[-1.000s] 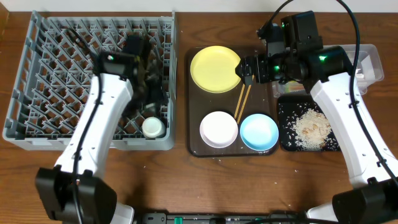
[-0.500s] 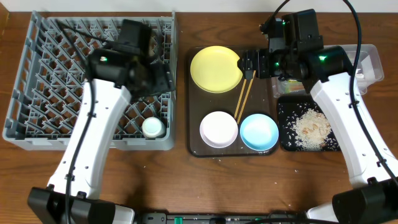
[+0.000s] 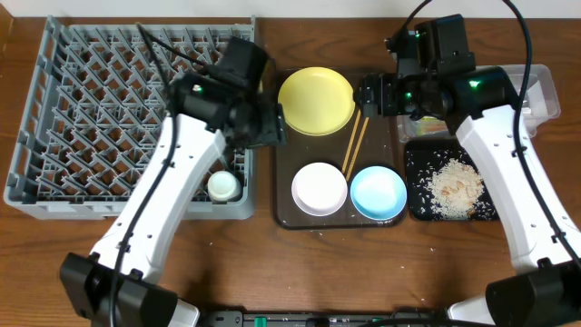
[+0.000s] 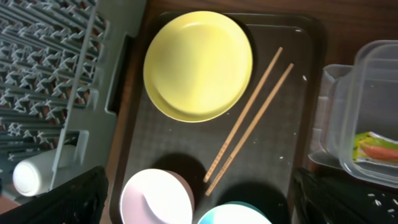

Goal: Sort waste into correct bins and load items into the dishwasher
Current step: 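Move the left gripper to the pink-white bowl and grasp its rim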

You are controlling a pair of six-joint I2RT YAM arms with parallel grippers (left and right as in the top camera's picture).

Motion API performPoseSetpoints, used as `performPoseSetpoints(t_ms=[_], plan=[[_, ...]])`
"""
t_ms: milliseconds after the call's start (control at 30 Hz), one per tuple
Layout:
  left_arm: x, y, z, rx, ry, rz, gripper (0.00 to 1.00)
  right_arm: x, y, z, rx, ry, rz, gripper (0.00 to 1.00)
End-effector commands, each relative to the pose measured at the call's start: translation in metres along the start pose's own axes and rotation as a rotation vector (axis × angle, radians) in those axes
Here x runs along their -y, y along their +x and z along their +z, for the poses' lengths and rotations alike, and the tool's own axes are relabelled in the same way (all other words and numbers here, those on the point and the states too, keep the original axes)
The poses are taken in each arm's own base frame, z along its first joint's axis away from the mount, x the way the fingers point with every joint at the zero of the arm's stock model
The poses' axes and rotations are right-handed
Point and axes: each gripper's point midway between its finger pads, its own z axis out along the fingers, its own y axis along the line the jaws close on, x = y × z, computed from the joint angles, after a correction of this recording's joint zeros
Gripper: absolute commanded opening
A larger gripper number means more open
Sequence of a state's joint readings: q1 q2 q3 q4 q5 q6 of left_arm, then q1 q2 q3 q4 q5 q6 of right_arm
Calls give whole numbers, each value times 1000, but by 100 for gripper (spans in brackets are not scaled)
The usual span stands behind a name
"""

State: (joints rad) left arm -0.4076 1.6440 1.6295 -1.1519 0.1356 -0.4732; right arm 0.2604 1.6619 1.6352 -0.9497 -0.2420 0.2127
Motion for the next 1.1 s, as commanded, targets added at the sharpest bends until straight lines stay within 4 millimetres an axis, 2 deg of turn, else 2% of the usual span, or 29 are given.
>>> performPoseSetpoints(t_ms=[0, 200, 433, 567, 633, 667, 733, 900, 1000, 1067], plan=[[10, 21, 14, -60, -16, -14, 77, 9, -1, 1, -3, 16, 37, 92], [25, 52, 33, -119, -29, 52, 76, 12, -1, 0, -5, 18, 43, 92], [30, 67, 72, -114, -9, 139, 76, 12, 2, 1, -15, 20, 44, 91], [16, 66, 90, -87, -66, 170, 77, 13, 4, 0, -25, 25, 48, 90], [4, 62, 97, -70, -137, 174, 77, 13, 3, -1, -21, 25, 26, 86], [0, 61, 100, -68, -162, 184, 77, 13, 1, -5, -9, 24, -7, 79], [-4, 59, 108, -72, -187, 214, 77, 15, -9, -21, 39, 46, -31, 77], [-5, 61, 130, -106, -205, 248, 77, 37, -38, -90, 233, 156, 0, 89], [-6, 61, 138, -116, -210, 261, 77, 55, -39, -122, 298, 205, 56, 93], [-5, 59, 141, -110, -207, 261, 77, 67, -34, -136, 309, 233, 86, 93]])
